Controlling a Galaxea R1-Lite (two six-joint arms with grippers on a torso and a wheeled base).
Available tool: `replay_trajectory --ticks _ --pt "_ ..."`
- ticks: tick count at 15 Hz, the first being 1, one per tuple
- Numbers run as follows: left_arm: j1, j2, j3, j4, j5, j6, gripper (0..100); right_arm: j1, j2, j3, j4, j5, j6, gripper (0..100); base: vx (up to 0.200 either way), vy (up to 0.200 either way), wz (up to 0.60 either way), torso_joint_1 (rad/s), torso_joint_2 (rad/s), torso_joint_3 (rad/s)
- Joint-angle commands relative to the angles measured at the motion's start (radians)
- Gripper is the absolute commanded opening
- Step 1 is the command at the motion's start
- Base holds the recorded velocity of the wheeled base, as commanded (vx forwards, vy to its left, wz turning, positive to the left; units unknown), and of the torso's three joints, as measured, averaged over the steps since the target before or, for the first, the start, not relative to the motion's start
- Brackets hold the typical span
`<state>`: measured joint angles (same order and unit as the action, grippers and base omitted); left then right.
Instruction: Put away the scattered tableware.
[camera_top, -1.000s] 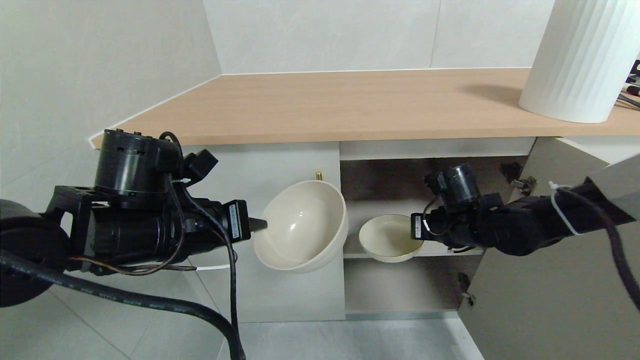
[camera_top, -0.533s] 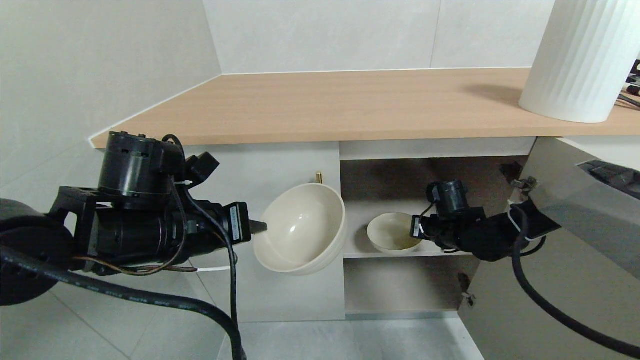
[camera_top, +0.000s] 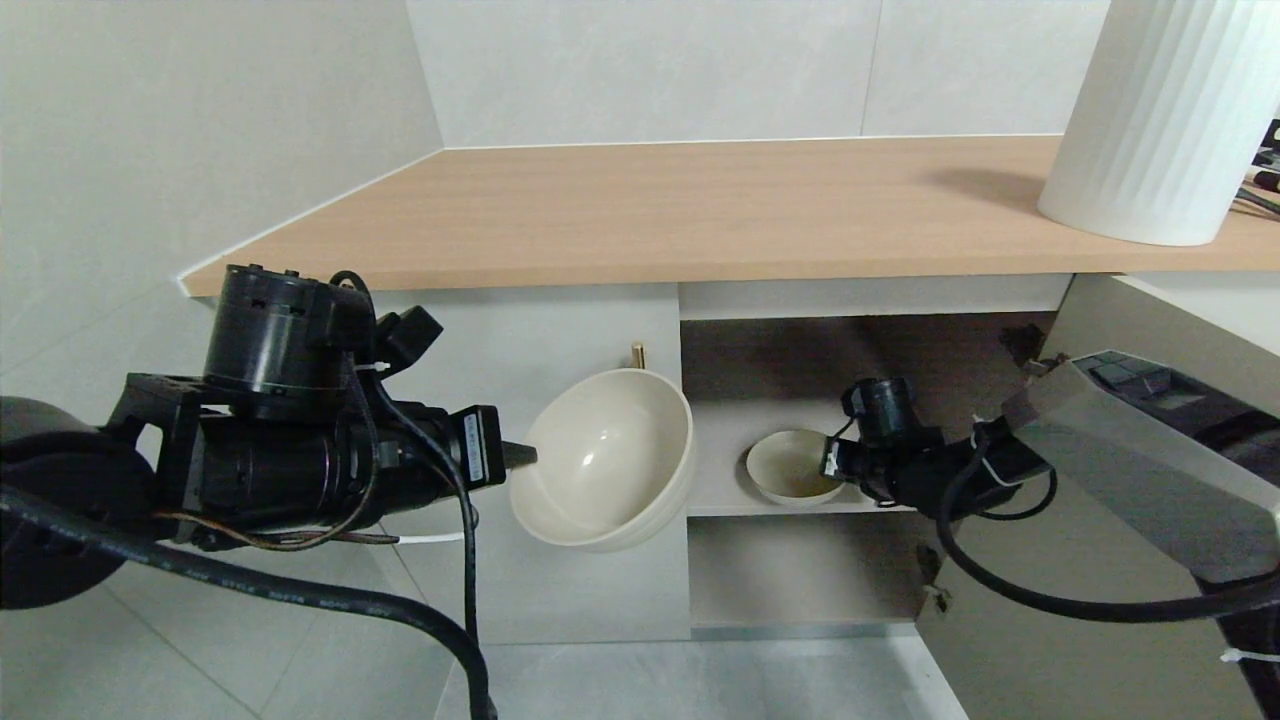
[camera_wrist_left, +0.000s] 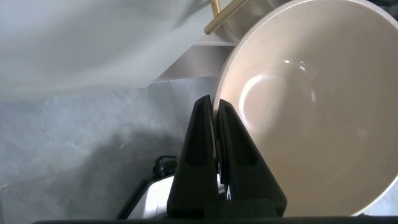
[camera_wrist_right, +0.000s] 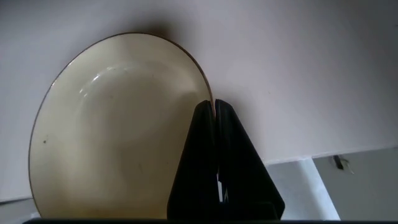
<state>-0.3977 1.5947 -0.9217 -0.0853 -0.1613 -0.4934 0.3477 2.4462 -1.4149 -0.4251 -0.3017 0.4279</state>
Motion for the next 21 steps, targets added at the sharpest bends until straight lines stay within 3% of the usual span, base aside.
replay_trajectory --ticks 1,9,15,16,21 --pt "0.000 0.004 -0.002 -0.001 0.000 -0.001 0 -0.009 0.048 -0.032 -0.001 -0.010 -0.001 0 0.000 0.000 0.00 0.000 0.00 0.000" --pt "-0.001 0.036 -0.003 -0.002 0.000 -0.001 0 -0.032 0.100 -0.131 -0.003 -0.028 -0.011 0 0.000 0.000 0.00 0.000 0.00 0.000" --pt "-0.003 0.054 -0.006 -0.004 0.000 -0.001 0 -0.035 0.099 -0.130 -0.001 -0.036 -0.014 0 0.000 0.000 0.00 0.000 0.00 0.000" --pt "-0.003 0.054 -0.006 -0.004 0.000 -0.001 0 -0.035 0.097 -0.127 -0.001 -0.036 -0.017 100 0.000 0.000 0.00 0.000 0.00 0.000" --pt "-0.021 0.067 -0.006 -0.007 -0.001 -0.002 0 -0.041 0.070 -0.098 -0.001 -0.042 -0.021 100 0.000 0.000 0.00 0.000 0.00 0.000"
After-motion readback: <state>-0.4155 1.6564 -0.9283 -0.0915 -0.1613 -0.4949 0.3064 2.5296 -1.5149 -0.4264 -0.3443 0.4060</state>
